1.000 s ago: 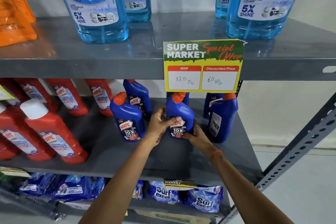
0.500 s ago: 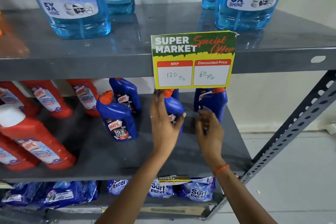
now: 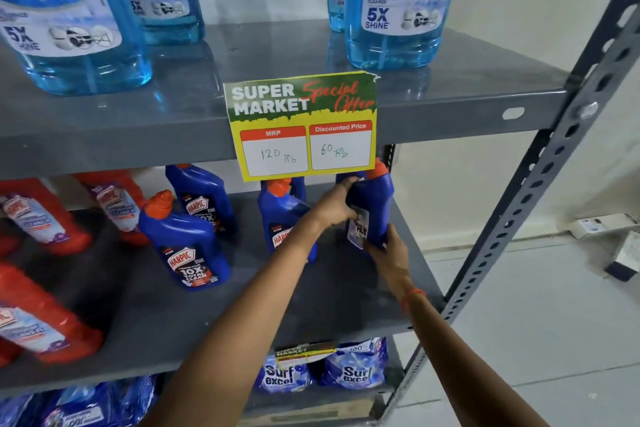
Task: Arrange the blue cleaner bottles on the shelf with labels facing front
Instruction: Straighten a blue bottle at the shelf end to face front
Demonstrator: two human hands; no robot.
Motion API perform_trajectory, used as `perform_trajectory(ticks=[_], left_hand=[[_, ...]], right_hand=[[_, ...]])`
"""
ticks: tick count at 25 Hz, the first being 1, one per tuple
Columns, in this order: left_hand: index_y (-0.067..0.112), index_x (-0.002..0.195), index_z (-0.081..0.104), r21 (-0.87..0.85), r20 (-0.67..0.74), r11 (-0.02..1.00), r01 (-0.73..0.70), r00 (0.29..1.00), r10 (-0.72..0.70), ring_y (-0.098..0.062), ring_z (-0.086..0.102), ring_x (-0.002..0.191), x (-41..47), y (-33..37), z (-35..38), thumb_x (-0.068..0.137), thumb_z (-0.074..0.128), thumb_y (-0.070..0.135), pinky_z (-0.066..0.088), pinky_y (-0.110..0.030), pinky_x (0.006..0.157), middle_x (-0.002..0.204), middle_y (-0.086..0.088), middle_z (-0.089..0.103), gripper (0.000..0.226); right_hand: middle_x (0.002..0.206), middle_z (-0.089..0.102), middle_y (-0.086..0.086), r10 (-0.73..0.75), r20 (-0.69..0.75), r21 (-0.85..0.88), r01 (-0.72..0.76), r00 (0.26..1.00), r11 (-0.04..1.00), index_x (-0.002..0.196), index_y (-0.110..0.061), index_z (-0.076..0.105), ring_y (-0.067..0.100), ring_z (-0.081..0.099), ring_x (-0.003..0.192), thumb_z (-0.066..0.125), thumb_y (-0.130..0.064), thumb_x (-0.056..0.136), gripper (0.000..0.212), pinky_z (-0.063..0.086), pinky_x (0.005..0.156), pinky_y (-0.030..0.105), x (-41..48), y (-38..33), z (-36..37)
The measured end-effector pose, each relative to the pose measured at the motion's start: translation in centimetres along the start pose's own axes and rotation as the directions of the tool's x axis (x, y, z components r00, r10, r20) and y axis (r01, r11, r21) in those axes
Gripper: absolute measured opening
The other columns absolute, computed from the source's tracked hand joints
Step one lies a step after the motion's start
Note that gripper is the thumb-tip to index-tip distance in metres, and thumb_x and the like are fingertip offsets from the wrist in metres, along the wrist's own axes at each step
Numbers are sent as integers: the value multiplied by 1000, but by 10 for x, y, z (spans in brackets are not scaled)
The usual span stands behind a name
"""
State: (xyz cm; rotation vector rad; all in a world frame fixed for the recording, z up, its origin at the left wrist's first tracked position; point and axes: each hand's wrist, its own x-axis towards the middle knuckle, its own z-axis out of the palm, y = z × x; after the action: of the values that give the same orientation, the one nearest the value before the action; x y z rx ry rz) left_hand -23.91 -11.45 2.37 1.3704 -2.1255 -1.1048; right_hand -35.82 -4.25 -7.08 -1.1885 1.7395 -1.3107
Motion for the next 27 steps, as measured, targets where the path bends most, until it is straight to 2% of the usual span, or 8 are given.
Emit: perform_trajectory(ticks=[3, 6, 10, 15, 17, 20, 25, 27], left_hand=[[13, 141, 28, -65, 77, 997, -40, 996, 45, -19, 43, 126, -3, 11, -6, 78, 69, 2, 40, -32, 104, 136, -5, 46, 76], [14, 127, 45, -245, 82, 966, -79, 991, 102, -16, 53, 112, -13, 24, -19, 72, 75, 3, 51, -21, 82, 119, -2, 56, 64], [16, 105, 53, -257, -234, 956, -139, 969, 78, -22, 61, 97, -27, 27, -3, 59, 86, 17, 54, -33, 79, 105, -4, 64, 57], [19, 91, 48, -131, -577, 979, -156, 815, 52, -17, 61, 82, -40, 29, 32, 58, 84, 40, 50, -32, 70, 94, 0, 65, 54], [21, 84, 49, -140, -585, 970, -201, 807, 83, -12, 60, 73, -45, 26, 38, 64, 79, 45, 49, -27, 64, 83, 5, 63, 44], [19, 81, 58, -316, -516, 897, -310, 849, 111, -15, 66, 70, -42, 13, 36, 78, 68, 41, 55, -32, 65, 75, 0, 67, 25], [19, 104, 61, -704, -115, 699, -124, 992, 60, -9, 67, 89, -31, -4, 30, 85, 63, 17, 54, -25, 75, 98, 4, 69, 19], [21, 99, 62, -678, -192, 713, -178, 980, 61, -13, 69, 85, -33, -8, 39, 77, 72, 12, 56, -28, 72, 90, 6, 73, 26]], right_hand=[[106, 67, 16, -69, 106, 126, 56, 992, 990, 106, -26, 56, 39, 61, 94, 72, -10, 77, 36, 54, 85, 37, -4, 1, -18], [111, 66, 4, -146, 224, 240, 90, 964, 967, 112, -31, 52, 13, 66, 98, 64, -5, 83, 41, 57, 84, 30, -8, -13, -35], [114, 61, -2, -123, 227, 234, 68, 966, 970, 131, -20, 38, 12, 62, 101, 62, -6, 85, 54, 56, 76, 18, -10, -22, -37], [141, 37, 11, -71, 71, -133, 80, 995, 988, 147, -12, 8, 24, 38, 130, 88, -33, 54, 125, 40, 107, 42, -33, -30, -10], [133, 44, 14, -66, 24, -109, 68, 998, 992, 146, -13, 14, 25, 47, 119, 83, -30, 56, 115, 48, 98, 39, -38, -28, -4], [99, 60, 13, -116, 23, 92, 113, 993, 989, 126, -20, 41, 22, 56, 75, 67, -29, 59, 72, 52, 59, 18, -43, -21, -17], [104, 60, -5, -182, 209, 327, 107, 961, 939, 112, -43, 45, 14, 60, 92, 62, -20, 80, 43, 56, 80, 30, -40, -15, -40], [110, 61, -4, -163, 221, 349, 78, 962, 934, 116, -38, 48, 17, 61, 101, 55, -6, 89, 42, 57, 82, 25, -35, -13, -43]])
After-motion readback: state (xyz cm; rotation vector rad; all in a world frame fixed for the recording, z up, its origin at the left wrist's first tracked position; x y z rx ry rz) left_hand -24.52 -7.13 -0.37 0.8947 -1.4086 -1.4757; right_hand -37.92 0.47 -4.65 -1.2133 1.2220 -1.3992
